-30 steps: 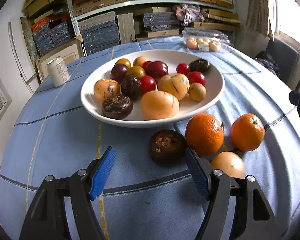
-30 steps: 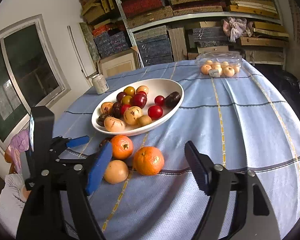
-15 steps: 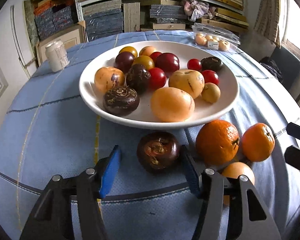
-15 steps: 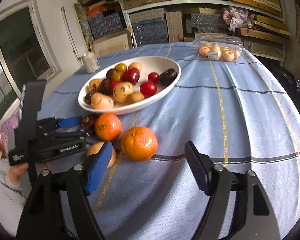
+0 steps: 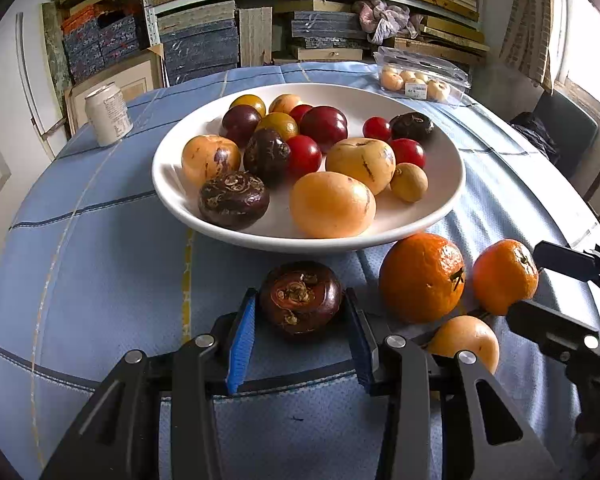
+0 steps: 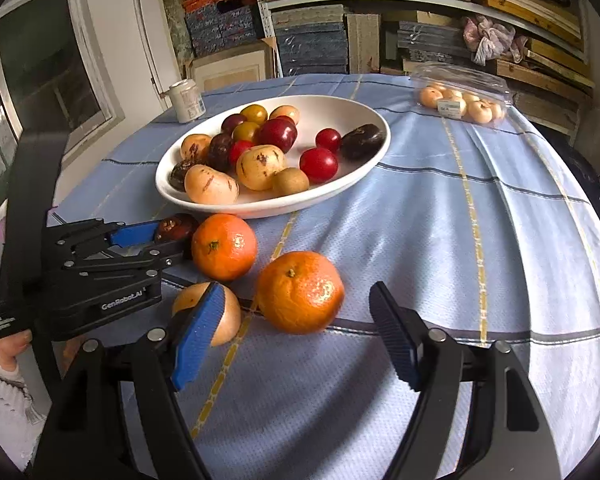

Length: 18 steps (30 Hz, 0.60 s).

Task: Organize fruits
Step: 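Move both open tools back and close the left tool on another brown fruit, then carry the brown fruit to the plate with the left tool while the right tool grasps an orange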

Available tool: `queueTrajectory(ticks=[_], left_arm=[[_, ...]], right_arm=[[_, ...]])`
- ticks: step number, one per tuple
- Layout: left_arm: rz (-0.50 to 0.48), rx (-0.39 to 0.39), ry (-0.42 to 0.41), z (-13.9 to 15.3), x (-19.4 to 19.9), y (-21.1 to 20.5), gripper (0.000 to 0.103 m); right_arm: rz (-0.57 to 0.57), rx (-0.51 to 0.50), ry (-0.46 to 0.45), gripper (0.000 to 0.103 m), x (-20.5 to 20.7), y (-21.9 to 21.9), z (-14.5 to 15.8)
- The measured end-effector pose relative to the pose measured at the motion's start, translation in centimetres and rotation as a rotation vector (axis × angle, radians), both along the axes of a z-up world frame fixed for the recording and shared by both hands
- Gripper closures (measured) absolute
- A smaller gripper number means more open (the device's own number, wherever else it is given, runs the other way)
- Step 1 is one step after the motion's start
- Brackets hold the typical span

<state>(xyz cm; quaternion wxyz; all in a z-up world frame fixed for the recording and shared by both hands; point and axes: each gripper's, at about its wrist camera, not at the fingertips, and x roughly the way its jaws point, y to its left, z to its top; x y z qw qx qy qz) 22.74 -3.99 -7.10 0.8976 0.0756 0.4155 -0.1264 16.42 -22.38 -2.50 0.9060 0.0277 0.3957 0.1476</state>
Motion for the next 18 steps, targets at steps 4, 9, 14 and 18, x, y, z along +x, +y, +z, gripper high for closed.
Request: queueTrajectory(ticks=[4, 9, 14, 18], left_arm=[[0.003, 0.007, -0.007, 0.1, -0.2, 0.0, 0.060], [0.009, 0.001, -0.013, 0.3, -0.3, 0.3, 0.060], [0.007, -0.001, -0.010, 0.2, -0.3, 0.4, 0.060], [0.011, -0.008, -0.011, 0.3, -0.3, 0.5, 0.061]], right_arm=[[-0.002, -0.008, 0.022, 0.035, 0.7, 0.2, -0.6], [-0.020, 0.005, 0.021, 0.041, 0.9, -0.2, -0.7], [-0.017, -0.011, 0.042, 0.053, 1.3, 0.2, -1.4], [-0.006, -0.032, 0.032, 0.055, 1.2, 0.8, -1.5]])
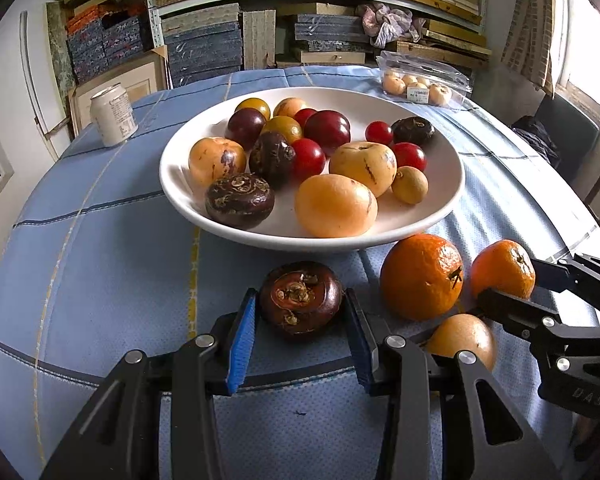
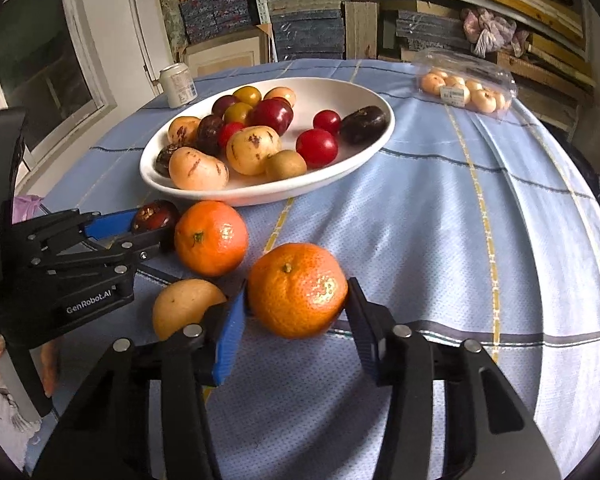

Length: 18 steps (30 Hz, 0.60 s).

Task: Organize fruits
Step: 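Carry the brown fruit to the plate with the left tool while the right tool grasps an orange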

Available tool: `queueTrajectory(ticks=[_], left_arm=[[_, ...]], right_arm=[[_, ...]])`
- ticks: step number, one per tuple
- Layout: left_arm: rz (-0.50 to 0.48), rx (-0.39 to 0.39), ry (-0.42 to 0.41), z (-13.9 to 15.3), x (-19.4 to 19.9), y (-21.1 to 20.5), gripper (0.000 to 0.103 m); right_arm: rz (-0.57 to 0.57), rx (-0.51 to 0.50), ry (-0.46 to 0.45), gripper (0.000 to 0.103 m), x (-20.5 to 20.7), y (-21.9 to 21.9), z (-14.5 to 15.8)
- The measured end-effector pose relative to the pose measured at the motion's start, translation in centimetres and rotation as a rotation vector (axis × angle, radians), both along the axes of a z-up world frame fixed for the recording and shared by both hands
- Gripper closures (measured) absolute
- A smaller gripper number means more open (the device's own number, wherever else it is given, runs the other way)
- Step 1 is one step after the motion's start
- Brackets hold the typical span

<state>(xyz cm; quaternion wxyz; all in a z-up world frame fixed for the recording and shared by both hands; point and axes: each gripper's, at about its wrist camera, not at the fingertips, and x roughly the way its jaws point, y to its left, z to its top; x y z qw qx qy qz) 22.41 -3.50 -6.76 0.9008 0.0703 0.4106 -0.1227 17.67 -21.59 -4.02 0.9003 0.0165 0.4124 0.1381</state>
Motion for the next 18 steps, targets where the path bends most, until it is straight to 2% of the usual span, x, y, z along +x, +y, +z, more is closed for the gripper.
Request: queueTrajectory(ticks=[7, 13, 18], left_arm=[[0.026, -0.025, -0.033, 1.0, -1.1, 0.8, 0.061], [0.055, -0.043, -0.068, 2.1, -3.4, 2.0, 0.061], [0.089, -0.042, -0.112, 4.4, -3.6, 3.1, 0.061]], right_arm=[[-0.007, 0.069, -0.024, 0.056, -0.9, -1.3, 0.7], [-0.058, 0.135, -0.058, 0.056, -2.2, -3.3, 1.9], [-0.074, 0.180, -0.109, 0.056, -3.1, -4.3, 3.8]])
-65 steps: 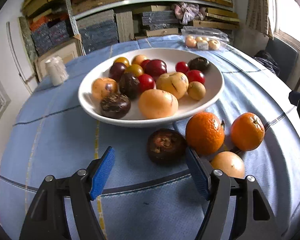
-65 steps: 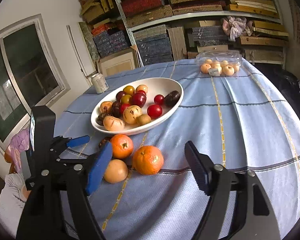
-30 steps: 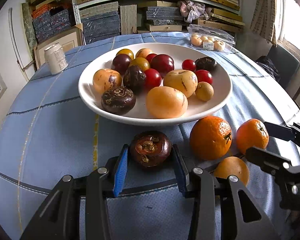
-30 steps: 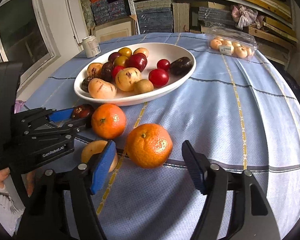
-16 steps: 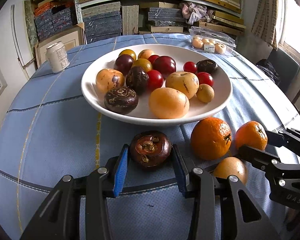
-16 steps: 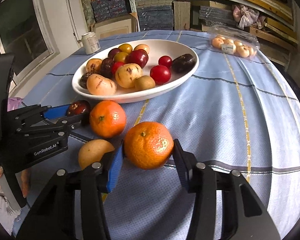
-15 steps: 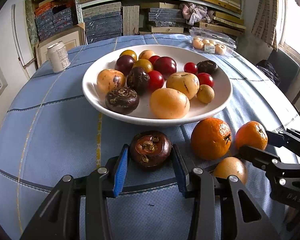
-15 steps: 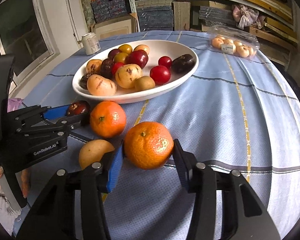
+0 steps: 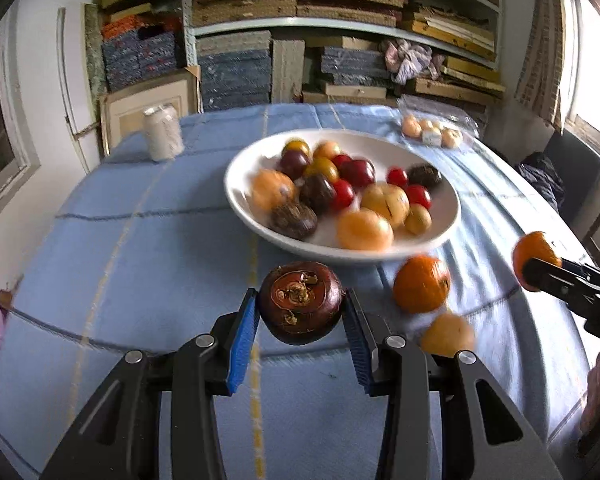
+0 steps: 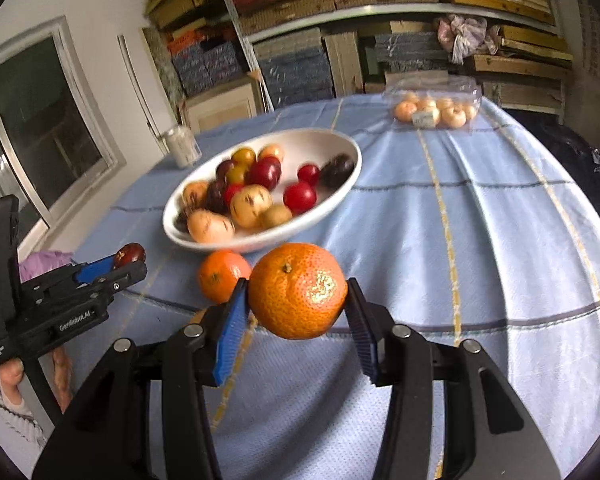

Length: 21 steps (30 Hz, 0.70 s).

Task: Organize fruits
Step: 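Carry the brown fruit to the plate with the left tool while the right tool grasps an orange, then open the left tool over the plate while the right tool sets the orange down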

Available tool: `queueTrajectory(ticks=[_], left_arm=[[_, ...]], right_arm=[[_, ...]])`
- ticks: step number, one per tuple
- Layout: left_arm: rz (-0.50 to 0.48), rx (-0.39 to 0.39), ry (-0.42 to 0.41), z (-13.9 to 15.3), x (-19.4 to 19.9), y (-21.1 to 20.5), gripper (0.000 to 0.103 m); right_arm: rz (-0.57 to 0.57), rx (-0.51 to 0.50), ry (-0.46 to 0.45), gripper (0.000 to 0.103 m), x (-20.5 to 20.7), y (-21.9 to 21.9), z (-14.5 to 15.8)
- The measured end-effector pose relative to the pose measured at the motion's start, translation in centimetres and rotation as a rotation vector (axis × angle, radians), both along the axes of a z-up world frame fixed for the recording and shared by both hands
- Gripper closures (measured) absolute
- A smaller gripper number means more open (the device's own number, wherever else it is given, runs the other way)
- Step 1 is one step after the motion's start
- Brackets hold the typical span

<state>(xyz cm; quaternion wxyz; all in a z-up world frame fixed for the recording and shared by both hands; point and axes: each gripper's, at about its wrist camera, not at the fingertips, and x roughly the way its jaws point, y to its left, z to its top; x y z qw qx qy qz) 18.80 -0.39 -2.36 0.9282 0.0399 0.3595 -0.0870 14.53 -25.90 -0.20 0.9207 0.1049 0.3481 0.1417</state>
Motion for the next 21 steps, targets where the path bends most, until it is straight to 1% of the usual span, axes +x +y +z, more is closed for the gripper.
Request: queueTrajectory(ticks=[4, 7, 10, 12, 15, 18, 21], left_arm=[[0.031, 0.016, -0.051, 3.0, 2.1, 0.5, 0.061], [0.051, 0.001, -0.073, 4.9, 4.4, 0.6, 0.061], [0.067, 0.016, -0.097, 5.6, 6.4, -0.2, 0.061], [0.069, 0.010, -0.095, 5.5, 7.8, -0.9, 0.061], [0.071, 0.007, -0.075, 4.6, 9.9, -1.8, 0.061], [0.071, 0.023, -0.065, 3.5, 11.2, -2.3, 0.061], [0.074, 0.028, -0.042, 2.2, 12.3, -2.1, 0.061]], right_arm=[[-0.001, 0.012, -0.045, 0.056, 1.1, -0.1, 3.1], [0.000, 0.010, -0.086, 0.056, 3.2, 0.5, 5.9], [-0.001, 0.010, -0.100, 0.056, 5.9, 1.4, 7.2], [0.001, 0.018, -0.093, 0.056, 7.8, 2.0, 7.3], [-0.001, 0.009, -0.066, 0.056, 10.7, 3.2, 6.7], [0.008, -0.028, -0.031, 0.056, 13.4, 4.5, 5.2], [0.012, -0.048, -0.009, 0.056, 14.8, 5.1, 3.7]])
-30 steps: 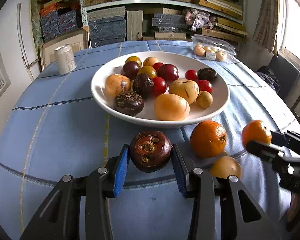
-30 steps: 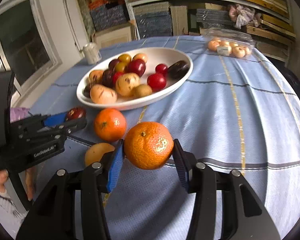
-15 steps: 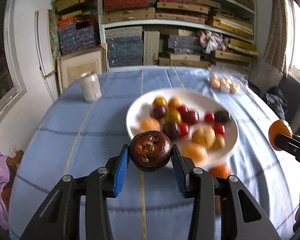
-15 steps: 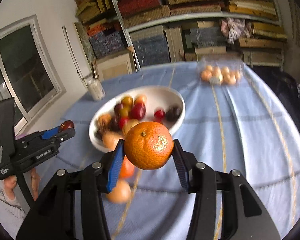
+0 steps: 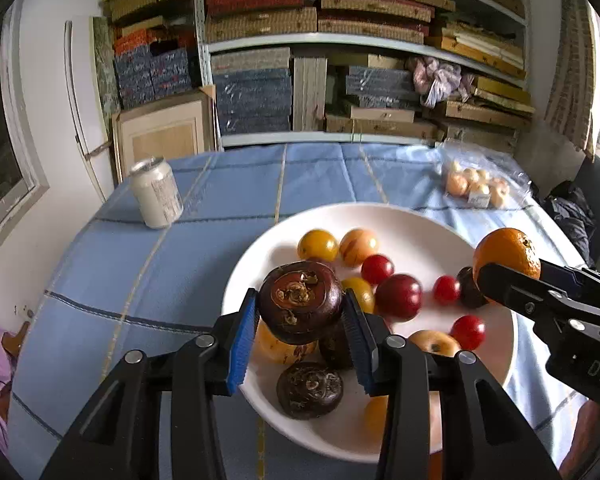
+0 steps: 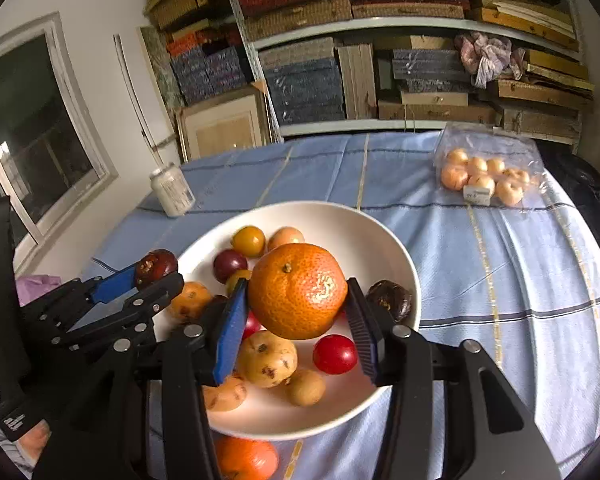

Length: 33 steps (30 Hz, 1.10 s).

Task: Organize fruits
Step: 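Open the left tool over the plate while the right tool sets the orange down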

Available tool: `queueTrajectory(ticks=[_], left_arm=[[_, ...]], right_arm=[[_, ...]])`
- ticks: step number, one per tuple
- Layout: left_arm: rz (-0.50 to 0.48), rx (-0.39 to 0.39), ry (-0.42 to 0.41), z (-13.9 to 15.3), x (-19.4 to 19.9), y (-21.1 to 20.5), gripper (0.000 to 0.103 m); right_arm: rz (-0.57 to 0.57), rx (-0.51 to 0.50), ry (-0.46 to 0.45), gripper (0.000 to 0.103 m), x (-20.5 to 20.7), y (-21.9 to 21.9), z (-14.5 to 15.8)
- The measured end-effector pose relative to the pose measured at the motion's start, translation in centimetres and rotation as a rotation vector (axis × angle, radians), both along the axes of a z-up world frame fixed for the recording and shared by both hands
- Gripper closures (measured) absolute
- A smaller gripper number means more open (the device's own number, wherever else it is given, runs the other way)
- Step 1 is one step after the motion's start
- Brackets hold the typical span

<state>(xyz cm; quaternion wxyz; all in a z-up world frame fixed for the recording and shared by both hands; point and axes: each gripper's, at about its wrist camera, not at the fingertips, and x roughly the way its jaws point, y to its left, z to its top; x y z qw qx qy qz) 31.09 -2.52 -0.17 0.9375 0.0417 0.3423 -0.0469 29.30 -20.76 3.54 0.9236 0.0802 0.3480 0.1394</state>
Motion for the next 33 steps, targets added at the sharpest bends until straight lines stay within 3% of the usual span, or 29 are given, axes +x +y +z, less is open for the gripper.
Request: queueTrajectory(ticks=[7, 16, 18, 20, 21, 33], left_arm=[[-0.001, 0.000, 0.052, -2.1, 1.2, 0.2, 0.061], [-0.009, 0.028, 0.037, -2.2, 1.1, -0.6, 0.060], [-0.009, 0.038, 0.031, -2.2, 1.0, -0.7, 0.058], [-0.016, 0.034, 0.023, -1.9, 0.7, -0.9, 0.040], [-0.019, 0.029, 0.018, -1.8, 0.6, -0.9, 0.038], [-0.005, 0.002, 0.011, -1.1, 0.2, -0.3, 0.029]], right_arm=[[-0.005, -0.015, 0.042, 0.056, 1.5, -0.5, -2.6], [0.005, -0.028, 0.044, 0.055, 1.4, -0.2, -3.1], [0.009, -0.032, 0.044, 0.055, 1.4, -0.1, -3.2], [0.010, -0.036, 0.026, 0.054, 1.1, 0.1, -3.0], [0.011, -0.037, 0.023, 0.051, 1.0, 0.2, -2.9], [0.003, -0.052, -0.006, 0.044, 0.4, 0.3, -2.3]])
